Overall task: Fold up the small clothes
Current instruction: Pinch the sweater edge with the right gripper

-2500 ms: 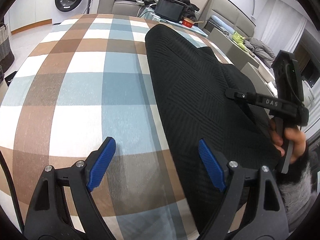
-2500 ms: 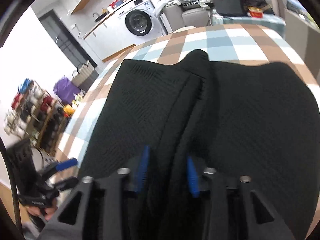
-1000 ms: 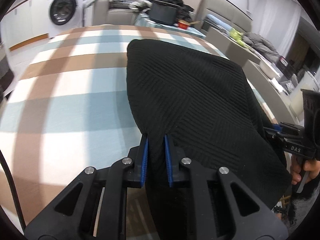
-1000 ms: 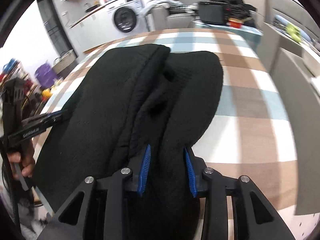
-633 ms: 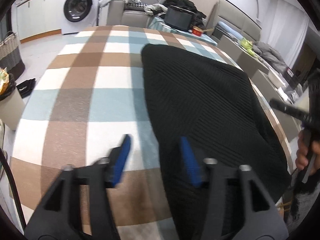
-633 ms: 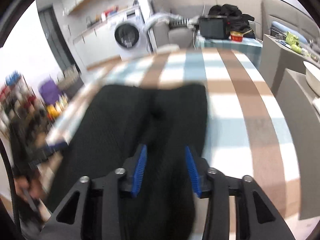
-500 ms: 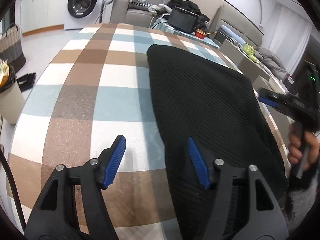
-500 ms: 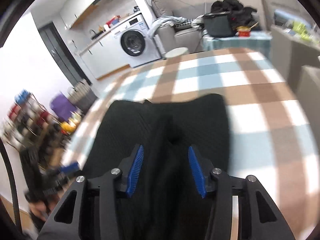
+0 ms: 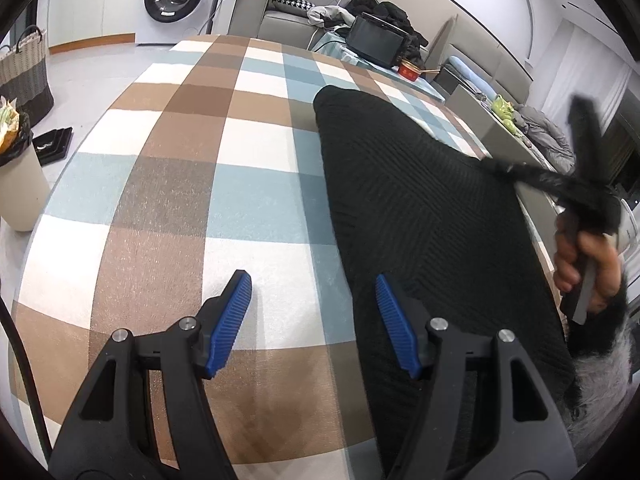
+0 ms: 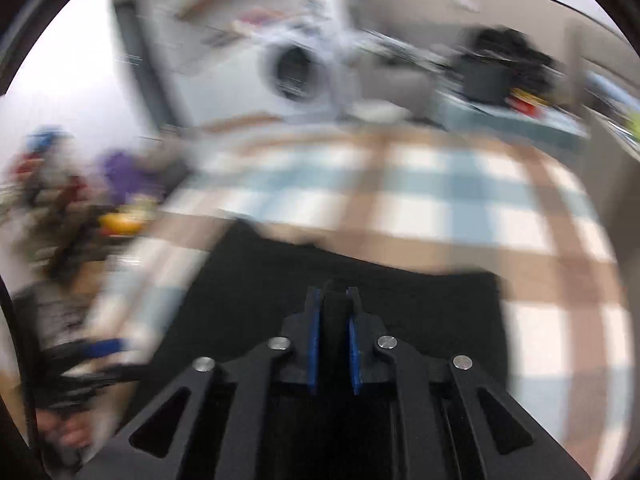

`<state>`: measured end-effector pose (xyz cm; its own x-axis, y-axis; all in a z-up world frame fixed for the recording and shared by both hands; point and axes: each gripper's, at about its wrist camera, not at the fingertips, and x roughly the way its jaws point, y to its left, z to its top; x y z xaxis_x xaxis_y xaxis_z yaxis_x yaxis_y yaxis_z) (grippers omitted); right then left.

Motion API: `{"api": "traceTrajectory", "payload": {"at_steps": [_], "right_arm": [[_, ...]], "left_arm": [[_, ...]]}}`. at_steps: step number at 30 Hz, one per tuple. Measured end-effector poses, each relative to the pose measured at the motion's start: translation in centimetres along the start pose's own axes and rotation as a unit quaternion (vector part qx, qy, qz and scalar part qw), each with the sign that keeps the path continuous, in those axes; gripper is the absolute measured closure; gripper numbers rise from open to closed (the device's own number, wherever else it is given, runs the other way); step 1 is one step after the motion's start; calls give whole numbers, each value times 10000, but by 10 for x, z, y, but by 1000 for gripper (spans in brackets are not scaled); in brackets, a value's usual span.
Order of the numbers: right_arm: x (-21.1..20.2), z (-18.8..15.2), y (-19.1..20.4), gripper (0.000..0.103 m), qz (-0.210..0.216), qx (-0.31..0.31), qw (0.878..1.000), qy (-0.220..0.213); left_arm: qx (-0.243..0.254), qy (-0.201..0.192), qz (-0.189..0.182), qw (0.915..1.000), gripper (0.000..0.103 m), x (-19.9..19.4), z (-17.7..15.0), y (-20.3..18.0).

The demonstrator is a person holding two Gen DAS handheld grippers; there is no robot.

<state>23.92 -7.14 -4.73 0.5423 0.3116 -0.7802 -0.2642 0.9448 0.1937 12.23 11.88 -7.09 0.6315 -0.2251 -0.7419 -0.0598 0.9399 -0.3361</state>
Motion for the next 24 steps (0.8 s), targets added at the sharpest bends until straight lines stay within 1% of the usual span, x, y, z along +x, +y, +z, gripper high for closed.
{"api": "traceTrajectory", "payload": {"at_steps": [2, 3, 4, 5, 6, 8, 9, 10, 12, 15, 16, 17, 18, 19, 20, 21, 24], "right_arm": [[-5, -6, -13, 82, 348, 323, 9989, -8], [-12, -11, -16, 74, 446, 389, 9982, -34], [-21, -18, -18, 61, 547, 455, 9975, -42], [-29, -25, -20, 57, 723, 541, 9959, -26], [-36, -33, -21, 56, 963, 632, 9933, 74], [-46, -48, -22, 56, 1226, 727, 9895, 250], [-49, -57, -21, 52, 1338, 758, 9876, 306], [-49, -65, -17, 47, 1388, 715, 9868, 424], [-43, -76, -8, 47, 1360, 581, 9876, 531], [-32, -80, -1, 47, 1056, 408, 9918, 590], [-31, -80, 1, 48, 1030, 362, 9927, 511], [-29, -78, 3, 52, 1007, 309, 9936, 406], [-28, -77, 6, 73, 992, 227, 9941, 364], [-26, -75, 10, 89, 1064, 133, 9935, 372], [-25, -74, 15, 89, 1046, 18, 9939, 338], [-32, -71, 23, 91, 1020, -150, 9945, 199], [-68, -58, 32, 92, 1360, -274, 9900, -271]], "left_arm": [[-4, -3, 6, 10000, 41, 1, 0, 0], [-9, -2, 15, 10000, 41, 1, 0, 1], [-23, 1, 20, 10000, 41, 1, 1, 1], [-42, 1, 15, 10000, 41, 1, 1, 1], [-58, 5, 8, 10000, 41, 1, 1, 2], [-71, 8, 6, 10000, 41, 1, 1, 1], [-61, 8, 6, 10000, 41, 1, 1, 1], [-52, 10, 5, 10000, 41, 1, 1, 1], [-38, 10, 4, 10000, 41, 2, 1, -1], [-16, 14, 25, 10000, 41, 2, 1, -3], [-7, 5, 34, 10000, 41, 1, 0, -4], [11, -5, 43, 10000, 41, 0, 0, -5], [34, -26, 61, 10000, 41, -2, 0, -6], [48, -54, 73, 9999, 41, -4, 0, -8], [61, -83, 74, 9999, 41, -7, 0, -9], [81, -135, 72, 9999, 41, -11, 0, -11], [147, -297, 44, 9994, 40, -23, 2, -14]]}}
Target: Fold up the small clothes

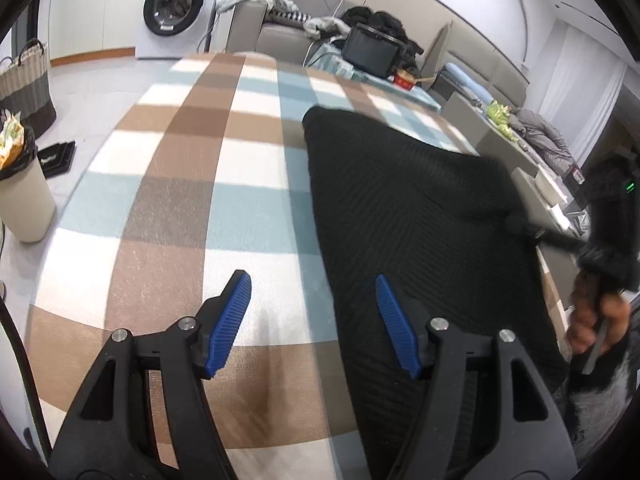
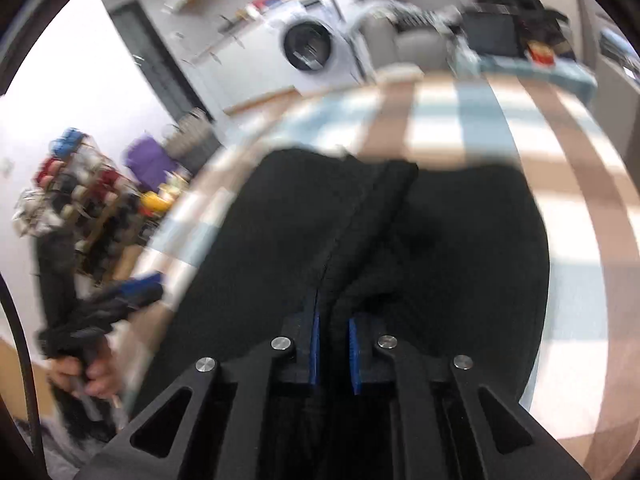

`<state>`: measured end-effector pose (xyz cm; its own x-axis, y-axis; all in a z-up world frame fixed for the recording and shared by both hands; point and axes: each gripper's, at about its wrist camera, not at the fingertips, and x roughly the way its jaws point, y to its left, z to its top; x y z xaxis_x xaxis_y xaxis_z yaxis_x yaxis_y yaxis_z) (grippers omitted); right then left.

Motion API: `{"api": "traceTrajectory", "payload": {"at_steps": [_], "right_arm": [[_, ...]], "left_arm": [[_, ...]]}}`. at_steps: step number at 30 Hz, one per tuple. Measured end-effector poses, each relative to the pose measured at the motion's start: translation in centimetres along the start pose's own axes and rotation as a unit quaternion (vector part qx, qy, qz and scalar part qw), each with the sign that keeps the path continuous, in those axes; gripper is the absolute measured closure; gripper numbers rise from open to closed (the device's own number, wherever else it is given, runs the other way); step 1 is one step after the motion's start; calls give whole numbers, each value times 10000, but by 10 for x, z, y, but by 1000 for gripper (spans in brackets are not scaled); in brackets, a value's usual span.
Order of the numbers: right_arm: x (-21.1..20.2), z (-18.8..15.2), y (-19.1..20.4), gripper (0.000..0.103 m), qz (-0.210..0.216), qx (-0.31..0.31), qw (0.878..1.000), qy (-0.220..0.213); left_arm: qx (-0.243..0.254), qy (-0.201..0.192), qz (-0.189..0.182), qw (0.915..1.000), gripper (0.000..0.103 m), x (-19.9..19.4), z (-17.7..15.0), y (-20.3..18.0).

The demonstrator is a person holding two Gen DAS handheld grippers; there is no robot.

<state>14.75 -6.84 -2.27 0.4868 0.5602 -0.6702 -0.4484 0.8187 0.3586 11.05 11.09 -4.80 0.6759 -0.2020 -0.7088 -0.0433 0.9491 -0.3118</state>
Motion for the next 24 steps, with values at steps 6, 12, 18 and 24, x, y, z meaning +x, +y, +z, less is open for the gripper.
{"api": "traceTrajectory", "payload": {"at_steps": [6, 12, 18, 24], "right_arm": [[-46, 9, -6, 92, -645, -16, 9964, -542], [-8, -14, -68, 90, -1093, 845, 9903, 171], [-34, -47, -69, 75, -828, 899, 9917, 405], [-80, -113, -50, 72, -342, 1125, 9919, 484]], "left_arm": [[-46, -9, 60, 10000, 39, -4, 1, 4], [7, 116, 5, 9999, 39, 1, -4, -3], [229, 209, -178, 9994, 38, 1, -11, -25], [559, 366, -422, 9969, 38, -1, -25, -57]]}}
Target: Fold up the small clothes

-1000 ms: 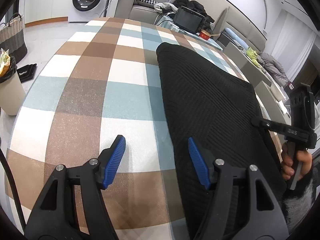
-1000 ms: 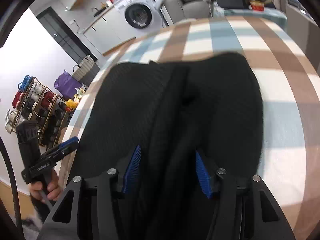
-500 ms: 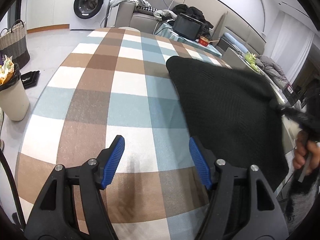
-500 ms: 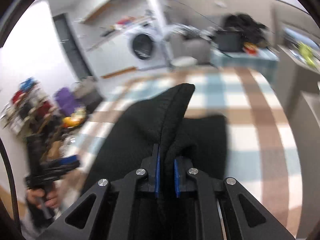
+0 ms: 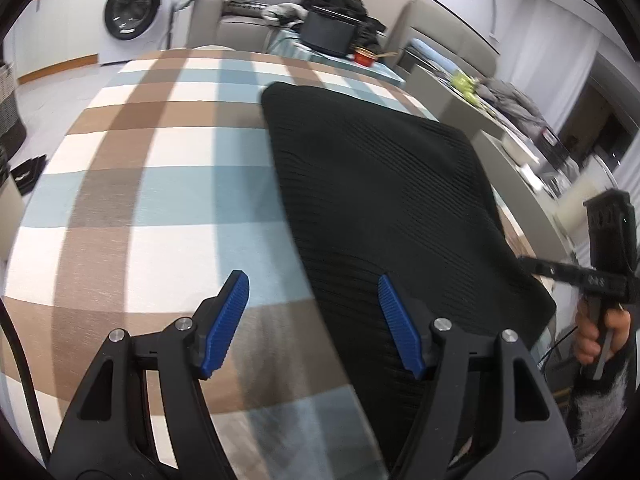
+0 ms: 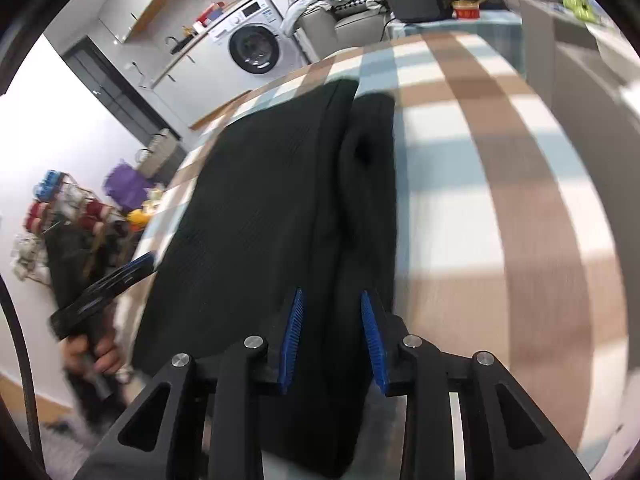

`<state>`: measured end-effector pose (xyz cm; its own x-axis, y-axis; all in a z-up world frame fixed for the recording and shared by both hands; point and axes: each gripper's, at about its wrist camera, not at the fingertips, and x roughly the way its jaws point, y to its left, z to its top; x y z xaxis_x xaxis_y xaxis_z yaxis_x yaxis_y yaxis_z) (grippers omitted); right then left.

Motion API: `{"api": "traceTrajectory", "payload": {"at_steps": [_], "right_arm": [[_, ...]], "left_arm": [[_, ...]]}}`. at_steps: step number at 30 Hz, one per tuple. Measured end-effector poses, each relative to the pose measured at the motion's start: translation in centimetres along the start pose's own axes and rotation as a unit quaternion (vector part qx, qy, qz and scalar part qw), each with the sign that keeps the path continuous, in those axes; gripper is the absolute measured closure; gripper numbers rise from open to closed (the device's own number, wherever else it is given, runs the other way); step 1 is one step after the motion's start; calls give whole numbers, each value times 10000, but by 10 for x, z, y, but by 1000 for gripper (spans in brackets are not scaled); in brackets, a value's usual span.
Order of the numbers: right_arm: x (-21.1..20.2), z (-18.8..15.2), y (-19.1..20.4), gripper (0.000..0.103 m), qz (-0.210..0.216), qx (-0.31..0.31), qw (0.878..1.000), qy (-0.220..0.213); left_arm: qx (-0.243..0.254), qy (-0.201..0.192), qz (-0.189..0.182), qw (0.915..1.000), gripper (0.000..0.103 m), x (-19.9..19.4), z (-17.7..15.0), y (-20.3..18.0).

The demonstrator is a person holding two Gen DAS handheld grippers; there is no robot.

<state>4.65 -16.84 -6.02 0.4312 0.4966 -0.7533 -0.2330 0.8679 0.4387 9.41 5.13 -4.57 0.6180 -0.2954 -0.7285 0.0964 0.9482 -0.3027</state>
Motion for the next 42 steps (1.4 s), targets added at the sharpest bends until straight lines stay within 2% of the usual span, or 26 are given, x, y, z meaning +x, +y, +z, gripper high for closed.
{"api": "traceTrajectory", "payload": {"at_steps": [6, 10, 11, 13, 15, 17, 19, 22, 23, 25, 27, 28, 30, 32, 33, 34, 36, 38, 40, 42], "right_arm": [[-26, -31, 30, 72, 10, -560, 9981, -240], [-22, -42, 28, 73, -159, -447, 9987, -157], [-18, -45, 28, 75, -218, -478, 9985, -135], [-13, -47, 29, 87, -317, -573, 9977, -180], [-11, -43, 30, 91, -212, -529, 9982, -207], [-21, -42, 37, 92, 117, -444, 9985, -308], [-21, -42, 41, 92, 231, -445, 9984, -245], [-5, -45, 34, 92, -284, -447, 9986, -6], [-1, -46, 27, 92, -318, -368, 9988, 52], [-8, -45, 24, 88, -189, -351, 9992, -74], [-17, -42, 25, 84, -311, -477, 9981, -225], [-24, -39, 29, 82, -421, -594, 9963, -460], [-30, -30, 36, 79, -623, -771, 9908, -922], [-28, -21, 45, 78, -479, -1009, 9871, -1148], [-23, -16, 49, 74, -433, -1126, 9860, -1149], [-13, -11, 55, 66, -382, -1321, 9845, -1085], [12, -3, 65, 57, -577, -1689, 9796, -927], [34, 2, 70, 57, -924, -2011, 9719, -808], [53, 2, 67, 58, -1400, -2187, 9645, -479], [51, -5, 60, 58, -1686, -2424, 9540, -527]], "left_arm": [[302, -32, 124, 9995, 37, -13, -16, -26], [504, -7, 70, 9987, 30, -24, -35, -39], [540, 32, 44, 9985, 30, -24, -41, -42], [636, 175, 64, 9978, 30, -21, -52, -47], [623, 192, 86, 9978, 30, -23, -60, -48], [580, 146, 61, 9982, 30, -28, -61, -46], [537, 38, 104, 9985, 30, -36, -60, -44], [468, -49, 156, 9988, 30, -38, -55, -41], [443, -54, 165, 9989, 30, -38, -54, -41], [444, -103, 154, 9988, 30, -38, -53, -45], [590, -179, 27, 9981, 30, -40, -53, -55], [670, -189, -71, 9976, 30, -40, -52, -59], [891, -206, -562, 9942, 28, -38, -52, -72], [1100, -217, -696, 9913, 22, -34, -52, -82], [1279, -174, -711, 9891, 22, -30, -55, -88], [1367, -109, -669, 9883, 22, -25, -57, -89], [1453, 113, -540, 9878, 22, -15, -62, -87], [1459, 255, -395, 9882, 22, -9, -66, -82], [1520, 211, -335, 9876, 22, -11, -72, -77], [1608, 217, -243, 9864, 22, -15, -76, -74]]}}
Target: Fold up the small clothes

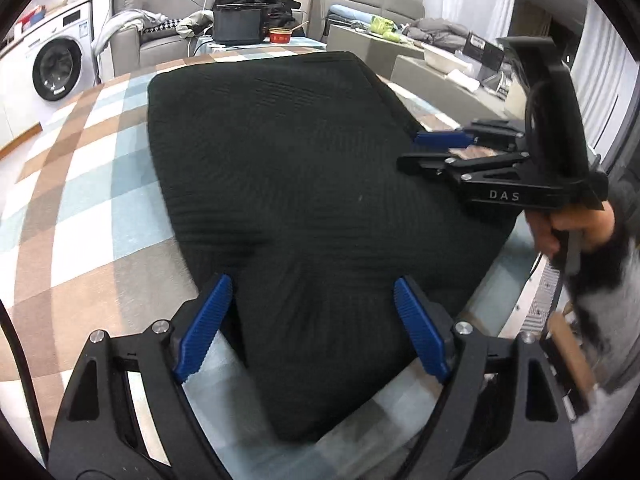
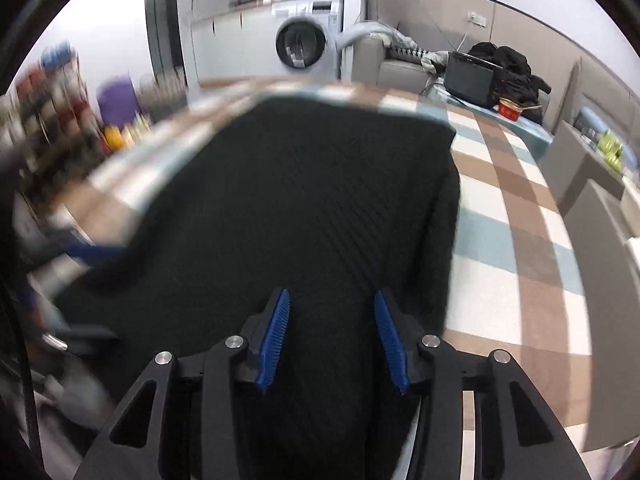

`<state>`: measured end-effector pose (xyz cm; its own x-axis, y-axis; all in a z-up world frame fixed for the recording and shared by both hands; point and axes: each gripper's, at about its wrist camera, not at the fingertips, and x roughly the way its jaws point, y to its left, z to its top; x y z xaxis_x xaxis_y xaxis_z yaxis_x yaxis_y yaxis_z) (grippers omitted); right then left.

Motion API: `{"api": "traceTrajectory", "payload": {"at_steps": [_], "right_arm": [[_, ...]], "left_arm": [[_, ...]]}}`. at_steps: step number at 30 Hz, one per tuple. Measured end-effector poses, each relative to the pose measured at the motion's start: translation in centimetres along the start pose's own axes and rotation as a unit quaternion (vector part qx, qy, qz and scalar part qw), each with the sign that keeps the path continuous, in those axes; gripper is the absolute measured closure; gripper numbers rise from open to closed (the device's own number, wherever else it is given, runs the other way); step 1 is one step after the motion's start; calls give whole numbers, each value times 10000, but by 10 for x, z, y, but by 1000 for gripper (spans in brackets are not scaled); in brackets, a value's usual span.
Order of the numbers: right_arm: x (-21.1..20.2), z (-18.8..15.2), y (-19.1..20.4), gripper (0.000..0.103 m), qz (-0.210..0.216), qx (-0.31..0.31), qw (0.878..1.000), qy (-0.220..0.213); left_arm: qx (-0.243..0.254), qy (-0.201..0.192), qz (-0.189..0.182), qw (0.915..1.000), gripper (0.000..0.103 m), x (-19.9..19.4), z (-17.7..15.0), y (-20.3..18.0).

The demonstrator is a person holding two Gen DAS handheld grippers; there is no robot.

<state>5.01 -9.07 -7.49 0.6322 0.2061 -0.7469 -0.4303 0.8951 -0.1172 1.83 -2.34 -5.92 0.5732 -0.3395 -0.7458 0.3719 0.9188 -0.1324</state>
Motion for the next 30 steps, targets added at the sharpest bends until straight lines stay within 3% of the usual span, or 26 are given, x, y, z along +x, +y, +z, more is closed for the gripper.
{"api": "traceTrajectory", "payload": {"at_steps": [4, 10, 13, 17, 20, 26, 30], "right_arm": [[-24, -10, -17, 58, 73, 416, 9991, -50], [-22, -4, 20, 58, 459, 40, 9988, -176], [-8, -7, 24, 58, 458, -75, 9989, -74], [-21, -15, 2, 58, 385, 108, 9992, 4], [-33, -15, -4, 57, 351, 212, 9991, -52], [-22, 25, -6, 57, 433, 208, 9985, -244], [9, 53, -2, 57, 547, 59, 9985, -61]], "left_arm": [[-139, -13, 137, 9998, 22, -10, 1, 9], [110, -342, -275, 9990, 21, -5, 26, -8], [406, -24, -150, 9991, 21, 17, 22, -13], [178, 64, -334, 9993, 20, 10, 10, 4], [182, 186, -46, 9997, 20, -3, 3, 12], [-42, -344, 52, 9994, 20, -21, 33, 33], [37, -359, 104, 9993, 20, 5, 66, 46]]}}
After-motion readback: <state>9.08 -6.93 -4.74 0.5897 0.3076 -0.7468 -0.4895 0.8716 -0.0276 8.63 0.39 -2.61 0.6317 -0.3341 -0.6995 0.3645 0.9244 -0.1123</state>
